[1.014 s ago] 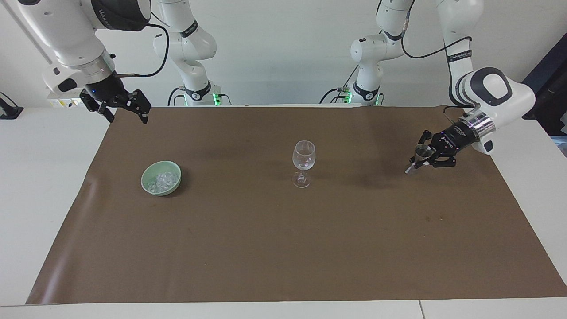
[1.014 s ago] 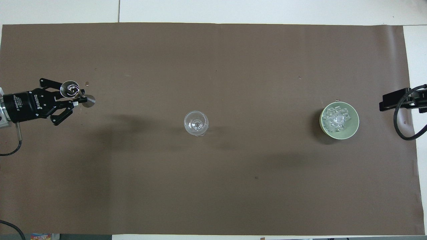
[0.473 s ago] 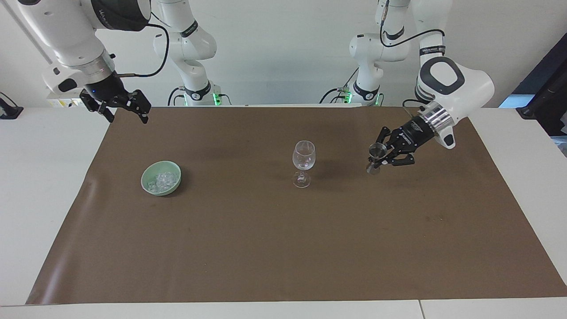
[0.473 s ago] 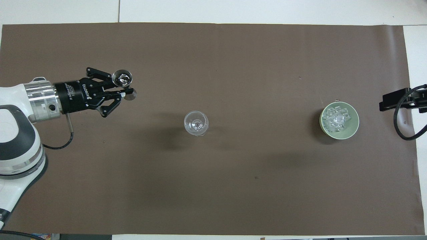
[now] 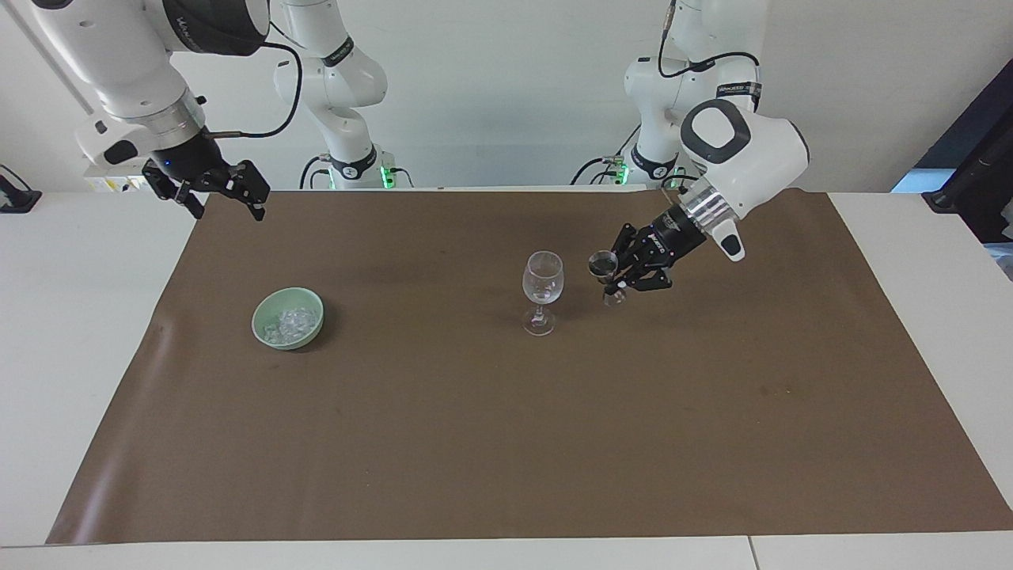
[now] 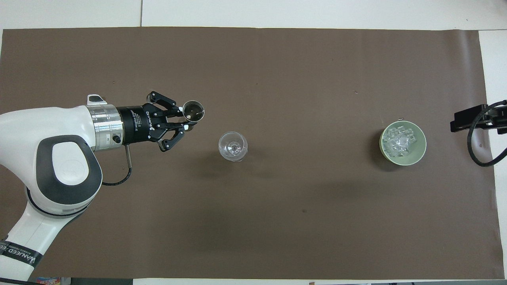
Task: Pour wine and add ice with both arms
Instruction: 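Carry the jigger with the left gripper over the clear glass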
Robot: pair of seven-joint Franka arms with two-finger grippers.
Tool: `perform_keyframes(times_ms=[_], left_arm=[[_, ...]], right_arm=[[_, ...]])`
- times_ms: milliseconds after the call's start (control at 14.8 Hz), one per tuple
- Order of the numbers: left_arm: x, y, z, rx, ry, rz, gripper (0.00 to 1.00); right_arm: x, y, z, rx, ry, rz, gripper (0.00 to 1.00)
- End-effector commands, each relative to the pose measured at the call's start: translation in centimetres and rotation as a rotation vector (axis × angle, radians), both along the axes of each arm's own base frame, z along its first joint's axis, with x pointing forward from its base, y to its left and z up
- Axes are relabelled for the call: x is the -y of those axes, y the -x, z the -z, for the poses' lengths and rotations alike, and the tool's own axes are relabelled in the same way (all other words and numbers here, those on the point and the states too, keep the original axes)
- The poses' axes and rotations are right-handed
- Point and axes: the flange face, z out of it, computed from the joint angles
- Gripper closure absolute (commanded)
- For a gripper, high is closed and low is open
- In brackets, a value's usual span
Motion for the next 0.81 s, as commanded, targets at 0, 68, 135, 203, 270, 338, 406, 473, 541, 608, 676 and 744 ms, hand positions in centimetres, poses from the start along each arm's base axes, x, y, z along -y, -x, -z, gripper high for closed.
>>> perform_keyframes(times_ms=[0,68,135,203,270,338,406,473,541,608,676,744], left_arm=[[2.1,1.9,-0.5,0.032,-0.072,0.062,1.00],[2.4,2.0,-0.5,0.042,-0.098,0.084,1.00],[3.2,2.3,-0.5,0.051,-0.128,0.114,1.00],[3.5,2.5,-0.4,0.055,-0.151,0.126,1.00],[4.1,2.7,-0.5,0.067,-0.185,0.152,1.00],[4.8,3.0,-0.4,0.076,-0.215,0.177,1.00],[5.0,3.1,-0.4,0.088,-0.248,0.197,1.00],[5.8,3.5,-0.4,0.098,-0.280,0.223,1.00],[6.0,3.6,-0.3,0.106,-0.309,0.236,1.00],[6.4,3.6,-0.5,0.120,-0.339,0.253,1.00],[6.8,3.5,-0.9,0.131,-0.360,0.257,1.00],[6.9,3.4,-1.2,0.144,-0.385,0.261,1.00]], right_arm=[[0.2,0.4,0.0,0.000,-0.015,0.012,0.00],[0.2,0.3,-0.1,0.003,-0.015,0.012,0.00],[0.2,0.4,-0.1,0.001,-0.013,0.012,0.00],[0.2,0.4,-0.1,0.001,-0.015,0.012,0.00],[0.2,0.4,-0.1,0.001,-0.015,0.012,0.00],[0.2,0.3,0.0,0.001,-0.015,0.012,0.00],[0.2,0.4,0.0,0.000,-0.015,0.012,0.00],[0.2,0.4,-0.1,0.001,-0.015,0.012,0.00],[0.2,0.3,-0.1,0.003,-0.015,0.012,0.00],[0.2,0.4,0.0,0.000,-0.015,0.012,0.00],[0.2,0.4,0.0,0.000,-0.015,0.012,0.00],[0.2,0.3,0.0,0.001,-0.015,0.012,0.00]])
